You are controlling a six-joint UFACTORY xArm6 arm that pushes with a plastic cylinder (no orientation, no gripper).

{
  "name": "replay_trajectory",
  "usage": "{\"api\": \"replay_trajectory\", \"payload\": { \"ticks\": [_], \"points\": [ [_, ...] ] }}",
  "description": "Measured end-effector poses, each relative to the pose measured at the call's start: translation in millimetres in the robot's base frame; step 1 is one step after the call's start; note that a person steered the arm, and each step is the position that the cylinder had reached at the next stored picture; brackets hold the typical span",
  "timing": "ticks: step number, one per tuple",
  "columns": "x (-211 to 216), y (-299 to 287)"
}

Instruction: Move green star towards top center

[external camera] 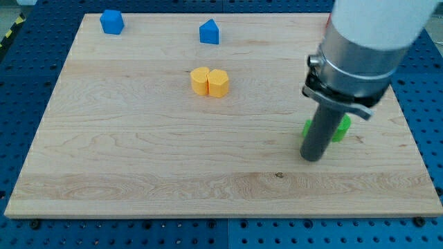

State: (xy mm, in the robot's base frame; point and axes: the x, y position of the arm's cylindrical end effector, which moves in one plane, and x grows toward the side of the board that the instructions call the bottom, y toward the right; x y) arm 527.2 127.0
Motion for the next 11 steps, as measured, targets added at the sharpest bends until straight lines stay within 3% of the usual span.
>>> {"api": "replay_trajectory", "payload": {
  "ticks": [2, 4, 7, 9, 11],
  "points": [
    [-19, 0],
    [27, 0],
    [1, 2],
    [3, 61],
    [-23, 46]
  ]
}}
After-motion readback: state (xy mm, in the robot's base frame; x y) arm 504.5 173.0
